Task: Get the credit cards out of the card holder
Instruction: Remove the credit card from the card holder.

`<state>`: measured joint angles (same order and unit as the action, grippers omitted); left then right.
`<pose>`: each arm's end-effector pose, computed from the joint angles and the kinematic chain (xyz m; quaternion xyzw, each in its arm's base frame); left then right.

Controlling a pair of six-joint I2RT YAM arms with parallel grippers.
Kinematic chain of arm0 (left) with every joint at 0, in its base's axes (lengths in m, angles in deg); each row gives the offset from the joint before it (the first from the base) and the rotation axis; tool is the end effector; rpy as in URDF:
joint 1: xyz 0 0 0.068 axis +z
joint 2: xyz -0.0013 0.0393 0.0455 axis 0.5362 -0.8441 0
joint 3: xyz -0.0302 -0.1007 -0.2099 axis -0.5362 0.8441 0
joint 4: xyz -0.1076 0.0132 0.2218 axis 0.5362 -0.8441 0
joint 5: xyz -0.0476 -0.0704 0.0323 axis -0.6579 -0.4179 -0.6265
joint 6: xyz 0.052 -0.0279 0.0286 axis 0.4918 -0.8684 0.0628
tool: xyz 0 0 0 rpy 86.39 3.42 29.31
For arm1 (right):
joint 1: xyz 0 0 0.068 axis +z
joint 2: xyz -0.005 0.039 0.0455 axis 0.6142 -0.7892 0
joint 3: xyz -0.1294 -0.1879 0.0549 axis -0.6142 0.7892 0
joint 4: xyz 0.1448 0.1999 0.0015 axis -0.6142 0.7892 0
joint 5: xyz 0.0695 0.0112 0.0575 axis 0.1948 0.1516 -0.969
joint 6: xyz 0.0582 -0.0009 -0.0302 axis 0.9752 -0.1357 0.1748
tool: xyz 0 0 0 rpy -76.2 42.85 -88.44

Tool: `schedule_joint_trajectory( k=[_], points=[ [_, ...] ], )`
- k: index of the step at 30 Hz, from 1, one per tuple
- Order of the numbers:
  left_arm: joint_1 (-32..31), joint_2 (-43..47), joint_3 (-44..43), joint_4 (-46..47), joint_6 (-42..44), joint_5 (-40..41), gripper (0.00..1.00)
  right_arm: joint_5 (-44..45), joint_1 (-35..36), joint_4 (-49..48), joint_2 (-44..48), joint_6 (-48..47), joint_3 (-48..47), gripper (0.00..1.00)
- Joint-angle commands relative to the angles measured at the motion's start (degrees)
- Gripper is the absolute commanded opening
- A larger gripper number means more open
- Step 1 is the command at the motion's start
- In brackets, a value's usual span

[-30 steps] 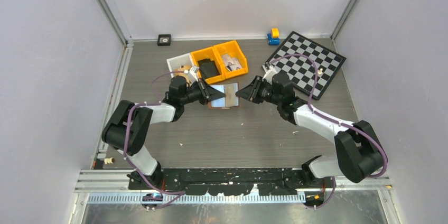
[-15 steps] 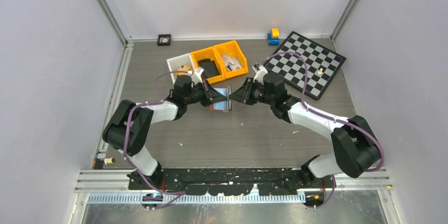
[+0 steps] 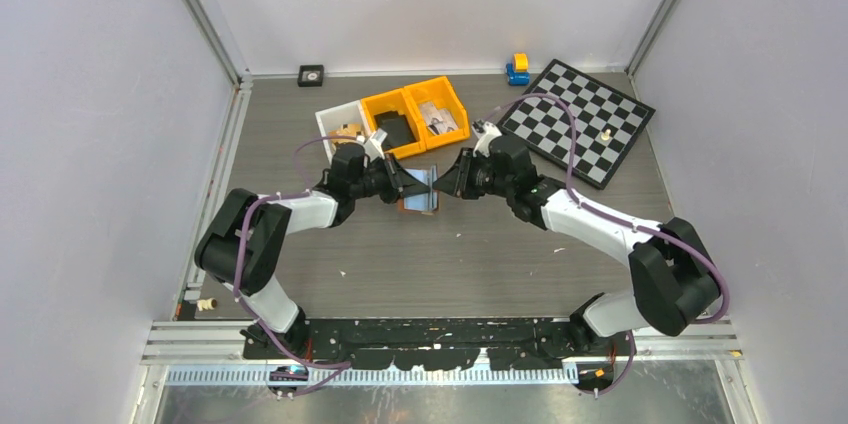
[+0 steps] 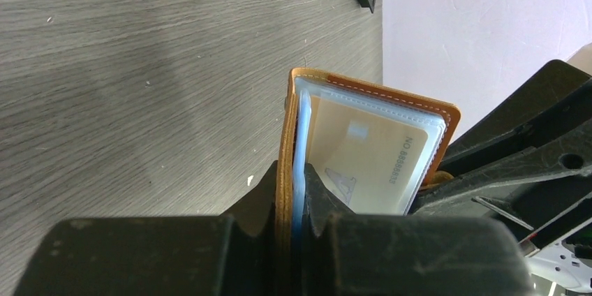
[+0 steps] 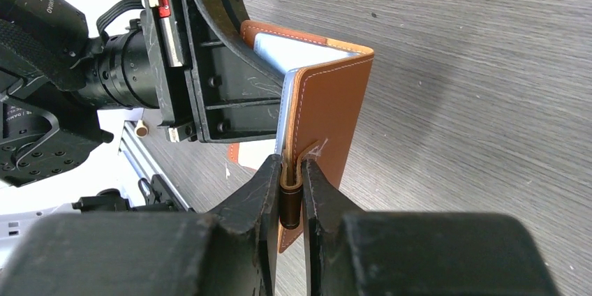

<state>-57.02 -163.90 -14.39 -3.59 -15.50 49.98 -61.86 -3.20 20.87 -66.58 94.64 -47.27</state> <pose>0.2864 -0.1640 0.1408 -0.0708 0.8141 -0.5325 0.2205 0.2539 0.1940 0.2041 -0.0530 0.8403 0.4121 0.3483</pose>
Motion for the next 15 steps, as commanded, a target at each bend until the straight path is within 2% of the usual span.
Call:
schedule_joint_trajectory(
  k=[1, 11, 15],
  points=[
    [-1.9, 0.1, -3.7, 3.9, 0.0, -3.2, 0.0, 0.9, 2.4, 1.7, -2.0, -3.3, -3.0, 0.04],
    [-2.6, -1.4, -4.7, 2.5, 0.6, -2.9, 0.0, 9.5, 5.3, 7.4, -3.6, -6.0, -6.0, 0.01],
    [-2.5, -3.9, -4.6, 7.0, -2.5, -5.3, 0.0, 12.4, 5.3, 10.5, -3.4, -6.1, -6.4, 0.01]
  ],
)
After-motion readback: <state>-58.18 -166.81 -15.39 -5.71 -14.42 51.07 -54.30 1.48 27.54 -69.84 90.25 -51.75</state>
